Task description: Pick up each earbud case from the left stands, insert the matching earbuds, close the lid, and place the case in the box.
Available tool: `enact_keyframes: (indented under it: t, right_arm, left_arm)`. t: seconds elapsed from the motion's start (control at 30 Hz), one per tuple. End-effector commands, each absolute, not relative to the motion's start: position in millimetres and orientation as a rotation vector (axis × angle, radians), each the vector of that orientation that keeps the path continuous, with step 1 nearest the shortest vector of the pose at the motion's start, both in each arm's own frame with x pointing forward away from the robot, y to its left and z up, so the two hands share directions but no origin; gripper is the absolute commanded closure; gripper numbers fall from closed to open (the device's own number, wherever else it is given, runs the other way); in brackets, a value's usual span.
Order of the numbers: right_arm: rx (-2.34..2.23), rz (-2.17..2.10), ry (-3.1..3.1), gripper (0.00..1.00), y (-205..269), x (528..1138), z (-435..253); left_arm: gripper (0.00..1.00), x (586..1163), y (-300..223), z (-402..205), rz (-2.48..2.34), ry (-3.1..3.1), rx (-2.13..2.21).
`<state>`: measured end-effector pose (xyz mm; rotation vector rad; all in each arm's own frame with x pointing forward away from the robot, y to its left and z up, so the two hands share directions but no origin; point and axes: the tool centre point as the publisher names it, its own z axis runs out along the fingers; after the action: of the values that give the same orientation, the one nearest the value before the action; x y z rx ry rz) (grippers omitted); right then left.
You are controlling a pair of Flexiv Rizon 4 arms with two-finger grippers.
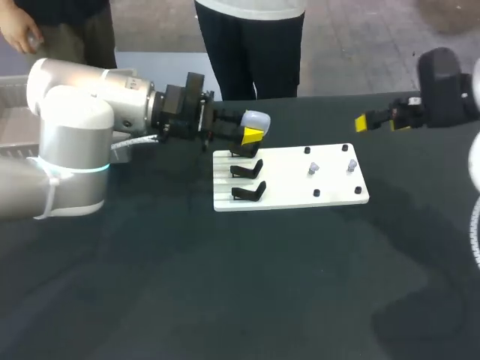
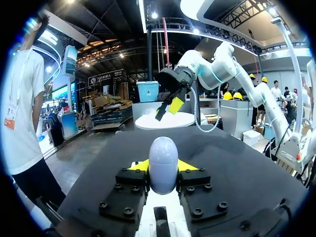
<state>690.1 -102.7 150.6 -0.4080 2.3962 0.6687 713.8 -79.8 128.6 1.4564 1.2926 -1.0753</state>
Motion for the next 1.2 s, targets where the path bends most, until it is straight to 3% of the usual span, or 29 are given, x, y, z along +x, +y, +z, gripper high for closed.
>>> enact_keyframes:
  t: [0.03,0.57,1.2]
  right_arm:
    - [-0.468,0.74,2.379,0.0,-75,699,143]
    - [-0.616,0.862,2.362,0.0,-14,700,137]
    - [-0.615,0.831,2.34,0.0,-10,720,148]
  left_arm:
    - [1.0,733,-105,124,-1.077,1.284,1.499]
    - [1.0,727,-135,126,-1.13,1.206,1.548]
    - [1.0,698,-128,136,-1.174,1.132,1.534]
